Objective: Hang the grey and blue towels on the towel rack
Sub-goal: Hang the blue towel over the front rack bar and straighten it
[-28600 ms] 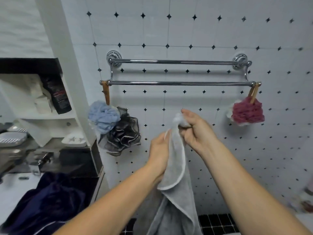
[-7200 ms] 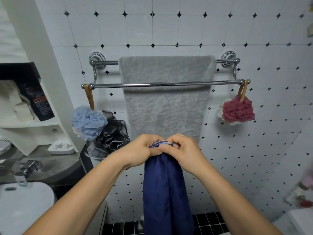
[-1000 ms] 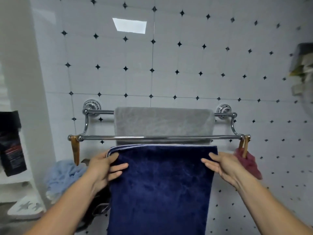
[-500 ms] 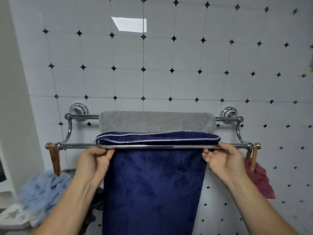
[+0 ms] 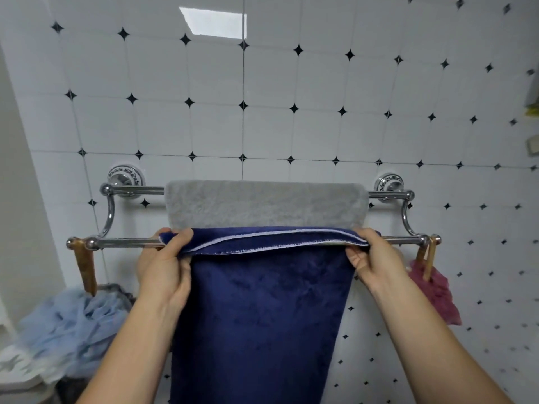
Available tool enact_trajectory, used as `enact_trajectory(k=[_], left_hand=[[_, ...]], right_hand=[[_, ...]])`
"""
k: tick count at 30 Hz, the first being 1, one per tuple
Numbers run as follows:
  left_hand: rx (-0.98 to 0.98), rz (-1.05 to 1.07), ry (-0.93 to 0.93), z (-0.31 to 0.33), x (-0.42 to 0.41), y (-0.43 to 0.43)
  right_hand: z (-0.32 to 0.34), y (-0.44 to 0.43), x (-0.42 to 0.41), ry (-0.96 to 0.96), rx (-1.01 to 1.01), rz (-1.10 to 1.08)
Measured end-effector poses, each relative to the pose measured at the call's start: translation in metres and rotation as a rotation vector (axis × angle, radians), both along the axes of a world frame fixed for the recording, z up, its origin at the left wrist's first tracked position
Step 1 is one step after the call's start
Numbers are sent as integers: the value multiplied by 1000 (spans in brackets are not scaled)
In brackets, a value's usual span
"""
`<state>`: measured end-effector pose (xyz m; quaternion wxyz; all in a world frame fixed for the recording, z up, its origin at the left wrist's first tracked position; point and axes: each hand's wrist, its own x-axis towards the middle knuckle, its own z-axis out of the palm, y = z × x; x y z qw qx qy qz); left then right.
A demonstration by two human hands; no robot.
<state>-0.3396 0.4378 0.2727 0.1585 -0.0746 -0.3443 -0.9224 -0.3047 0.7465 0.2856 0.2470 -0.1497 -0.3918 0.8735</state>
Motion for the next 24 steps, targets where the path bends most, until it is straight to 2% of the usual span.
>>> enact_trajectory(k=[4, 7, 12, 18, 24], left_hand=[[-16, 104, -35, -4, 4, 3], [-75, 161, -198, -7, 4, -1], [-138, 201, -383, -8, 11, -2], [-401, 208, -383, 2, 18, -12], [-513, 172, -319, -2, 25, -18]], right_hand=[[-4, 3, 13, -147, 223, -84], [-7, 7, 22, -261, 360, -70], [-2, 7, 26, -281, 537, -125], [5, 7, 31, -262, 611, -65], [-12, 9, 41, -237, 741, -53]])
